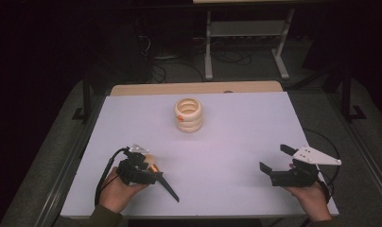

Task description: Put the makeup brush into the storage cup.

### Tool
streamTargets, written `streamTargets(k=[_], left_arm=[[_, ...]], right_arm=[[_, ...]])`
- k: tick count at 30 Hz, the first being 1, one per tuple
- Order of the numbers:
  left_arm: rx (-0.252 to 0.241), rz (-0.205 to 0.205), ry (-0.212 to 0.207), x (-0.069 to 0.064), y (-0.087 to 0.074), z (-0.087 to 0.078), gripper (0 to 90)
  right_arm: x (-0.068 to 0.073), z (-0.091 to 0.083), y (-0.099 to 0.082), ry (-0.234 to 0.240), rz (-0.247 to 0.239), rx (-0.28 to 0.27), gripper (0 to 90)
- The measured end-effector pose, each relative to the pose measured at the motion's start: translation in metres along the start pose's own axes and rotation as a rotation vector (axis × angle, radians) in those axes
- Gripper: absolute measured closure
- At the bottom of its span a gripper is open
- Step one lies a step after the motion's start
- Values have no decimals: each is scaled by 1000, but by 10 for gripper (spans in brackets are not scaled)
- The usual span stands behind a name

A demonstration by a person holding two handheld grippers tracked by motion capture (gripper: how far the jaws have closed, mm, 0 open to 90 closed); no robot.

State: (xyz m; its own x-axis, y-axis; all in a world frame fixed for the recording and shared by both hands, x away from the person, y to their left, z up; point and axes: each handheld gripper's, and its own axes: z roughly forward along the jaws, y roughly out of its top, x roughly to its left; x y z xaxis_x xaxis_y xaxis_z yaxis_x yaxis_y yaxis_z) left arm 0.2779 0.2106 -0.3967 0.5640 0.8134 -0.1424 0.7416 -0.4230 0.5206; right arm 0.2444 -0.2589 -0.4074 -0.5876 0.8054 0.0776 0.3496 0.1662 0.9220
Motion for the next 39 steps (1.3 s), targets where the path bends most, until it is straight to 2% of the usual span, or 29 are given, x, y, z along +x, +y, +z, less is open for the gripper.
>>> streamTargets(k=[1,3,4,5,7,9,10,13,14,15,17,19,22,23,25,32,39], left_arm=[[9,-14,4,-1,3,0,299],[38,-18,13,-2,7,0,293],[37,-29,19,-4,8,1,293],[54,-16,28,-4,9,1,294],[64,-29,37,-6,10,5,299],[82,-25,37,-7,9,9,300],[79,-38,36,-8,8,12,300],[102,-23,34,-9,8,15,302],[91,-38,34,-10,7,17,304],[103,-22,42,-9,8,16,306],[87,-40,42,-10,8,18,309],[99,-28,51,-10,8,17,310],[98,-45,57,-10,6,17,310],[116,-29,58,-8,6,16,310],[105,-49,58,-9,4,17,311],[117,-41,66,-10,4,17,308],[137,-61,74,-7,2,18,296]], right_arm=[[0,0,0,0,-1,-5,0],[0,-1,0,3,1,-10,0],[0,-1,0,5,1,-10,0],[0,-1,0,6,1,-11,0],[1,-1,0,7,3,-11,0],[1,-2,0,7,6,-12,0],[1,-2,0,7,7,-13,0],[0,-2,0,5,9,-15,0],[-1,-2,0,5,10,-16,0],[-1,-2,0,5,9,-16,0],[0,-2,0,6,11,-14,0],[0,-2,0,6,9,-13,0],[1,-1,0,6,7,-11,0],[0,-1,0,6,7,-12,0],[0,-1,0,4,9,-13,0],[1,-1,0,6,7,-10,0],[0,-2,0,2,11,-10,0]])
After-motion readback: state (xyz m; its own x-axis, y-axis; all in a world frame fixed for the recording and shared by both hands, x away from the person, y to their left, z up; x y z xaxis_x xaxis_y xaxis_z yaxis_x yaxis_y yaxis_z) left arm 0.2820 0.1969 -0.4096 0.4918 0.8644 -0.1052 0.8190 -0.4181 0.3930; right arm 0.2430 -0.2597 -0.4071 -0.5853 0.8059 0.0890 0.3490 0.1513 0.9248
